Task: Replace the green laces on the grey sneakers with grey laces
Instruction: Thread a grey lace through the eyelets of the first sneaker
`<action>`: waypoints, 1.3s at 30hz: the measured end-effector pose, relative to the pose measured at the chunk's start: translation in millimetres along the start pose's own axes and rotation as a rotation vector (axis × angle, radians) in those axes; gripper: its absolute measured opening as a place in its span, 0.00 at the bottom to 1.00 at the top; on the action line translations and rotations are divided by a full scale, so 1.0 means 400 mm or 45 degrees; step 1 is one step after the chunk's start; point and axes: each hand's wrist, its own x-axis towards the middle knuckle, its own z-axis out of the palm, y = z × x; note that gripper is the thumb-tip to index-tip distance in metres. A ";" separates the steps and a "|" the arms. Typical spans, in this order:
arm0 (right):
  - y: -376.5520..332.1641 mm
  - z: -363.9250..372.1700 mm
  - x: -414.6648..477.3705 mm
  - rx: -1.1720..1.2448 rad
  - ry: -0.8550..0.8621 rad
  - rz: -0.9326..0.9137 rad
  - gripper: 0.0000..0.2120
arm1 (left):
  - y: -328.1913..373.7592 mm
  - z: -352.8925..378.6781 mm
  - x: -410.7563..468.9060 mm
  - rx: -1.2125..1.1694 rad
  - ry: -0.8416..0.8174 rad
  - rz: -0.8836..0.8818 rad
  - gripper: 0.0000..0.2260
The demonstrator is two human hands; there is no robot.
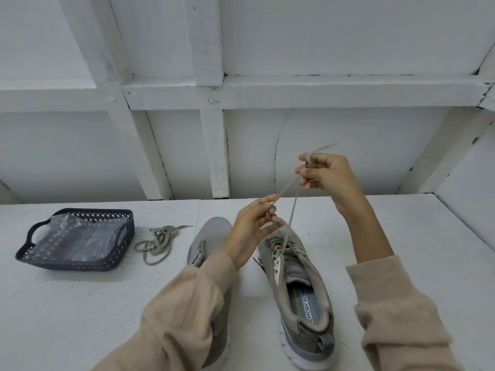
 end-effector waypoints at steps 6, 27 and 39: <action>0.005 -0.039 0.020 -0.010 0.224 -0.063 0.16 | 0.072 0.000 0.027 -0.072 0.035 0.142 0.10; 0.084 -0.064 0.001 0.118 0.233 -0.093 0.18 | 0.111 -0.070 0.015 0.313 0.082 0.223 0.24; 0.136 -0.032 -0.078 -0.005 -0.182 0.012 0.09 | 0.054 -0.052 -0.023 0.396 -0.028 0.018 0.17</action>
